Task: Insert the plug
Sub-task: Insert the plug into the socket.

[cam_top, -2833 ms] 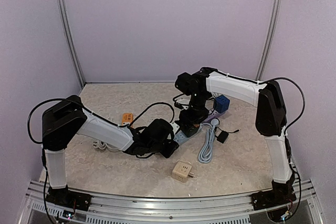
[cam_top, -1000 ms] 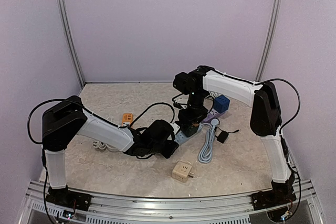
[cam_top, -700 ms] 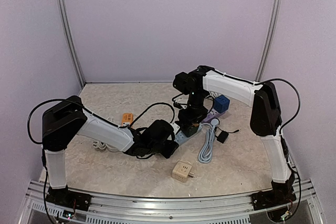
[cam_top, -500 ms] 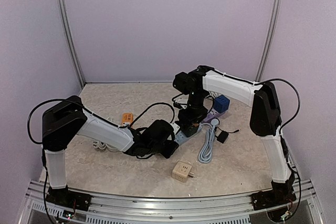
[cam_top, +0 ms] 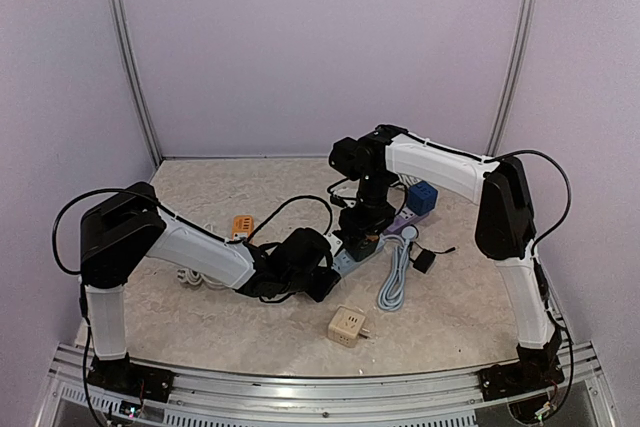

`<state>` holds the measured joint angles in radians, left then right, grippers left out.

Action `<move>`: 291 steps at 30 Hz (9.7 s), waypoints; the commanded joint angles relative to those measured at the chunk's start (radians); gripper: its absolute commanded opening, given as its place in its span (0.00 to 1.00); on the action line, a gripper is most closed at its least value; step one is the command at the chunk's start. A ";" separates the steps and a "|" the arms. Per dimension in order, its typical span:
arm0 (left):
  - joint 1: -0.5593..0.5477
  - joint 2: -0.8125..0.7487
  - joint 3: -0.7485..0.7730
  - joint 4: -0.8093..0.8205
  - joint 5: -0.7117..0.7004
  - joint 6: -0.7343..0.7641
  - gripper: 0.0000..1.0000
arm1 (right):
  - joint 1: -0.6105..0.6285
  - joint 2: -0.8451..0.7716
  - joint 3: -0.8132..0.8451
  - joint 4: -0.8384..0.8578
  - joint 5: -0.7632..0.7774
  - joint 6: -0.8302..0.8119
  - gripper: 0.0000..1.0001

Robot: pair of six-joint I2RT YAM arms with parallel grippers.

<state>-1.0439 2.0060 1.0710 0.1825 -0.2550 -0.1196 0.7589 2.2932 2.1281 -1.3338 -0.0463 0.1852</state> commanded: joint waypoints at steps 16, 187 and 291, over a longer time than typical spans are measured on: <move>0.010 -0.015 0.017 -0.007 -0.031 -0.008 0.07 | 0.038 0.132 -0.013 0.004 0.255 0.052 0.00; -0.016 0.093 -0.314 0.719 0.235 0.117 0.55 | 0.084 0.003 -0.345 0.199 -0.089 -0.102 0.00; 0.044 0.104 -0.308 0.749 0.233 0.061 0.18 | 0.111 -0.159 -0.607 0.456 0.063 -0.055 0.14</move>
<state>-1.0080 2.1345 0.7860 0.9668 -0.0643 -0.0368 0.8635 2.0090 1.6180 -0.8551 0.1814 0.1497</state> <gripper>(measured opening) 0.429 0.520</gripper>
